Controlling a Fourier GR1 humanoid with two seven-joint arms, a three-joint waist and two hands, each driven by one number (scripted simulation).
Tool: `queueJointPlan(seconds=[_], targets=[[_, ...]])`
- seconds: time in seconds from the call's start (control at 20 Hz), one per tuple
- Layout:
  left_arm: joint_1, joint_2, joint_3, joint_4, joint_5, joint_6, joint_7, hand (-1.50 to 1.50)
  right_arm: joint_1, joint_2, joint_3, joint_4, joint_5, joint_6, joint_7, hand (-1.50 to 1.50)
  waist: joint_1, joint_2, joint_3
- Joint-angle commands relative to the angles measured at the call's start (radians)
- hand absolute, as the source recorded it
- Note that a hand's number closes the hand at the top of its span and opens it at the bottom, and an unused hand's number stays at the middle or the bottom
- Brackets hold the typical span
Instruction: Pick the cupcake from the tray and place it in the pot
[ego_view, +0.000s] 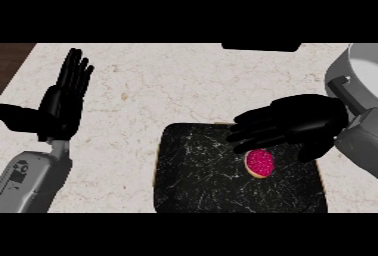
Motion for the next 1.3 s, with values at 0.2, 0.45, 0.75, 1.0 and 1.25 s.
queueJointPlan(seconds=[0.2, 0.45, 0.75, 1.0, 1.25], targets=[[0.040, 0.008, 0.022, 0.011, -0.002, -0.031, -0.016, 0.00, -0.034, 0.066, 0.087, 0.176, 0.057, -0.019, -0.307, -1.50, -0.020, -0.005, -0.001], [0.030, 0.014, 0.052, -0.020, 0.005, -0.025, 0.017, 0.00, -0.026, 0.091, 0.119, 0.190, 0.068, -0.060, -0.318, -1.50, -0.035, -0.012, -0.001], [0.077, 0.014, 0.078, -0.049, -0.011, -0.043, -0.002, 0.00, -0.035, 0.135, 0.112, 0.333, 0.172, -0.146, -0.314, -1.50, -0.036, -0.014, -0.001], [0.055, -0.019, 0.070, -0.010, -0.029, -0.050, 0.002, 0.00, -0.007, 0.269, 0.138, 0.359, 0.211, -0.161, -0.226, -1.50, -0.039, -0.013, -0.001], [0.037, -0.041, 0.076, 0.013, -0.061, -0.037, 0.012, 0.00, 0.023, 0.262, 0.113, 0.322, 0.225, -0.150, -0.256, -1.50, -0.053, -0.016, -0.001]])
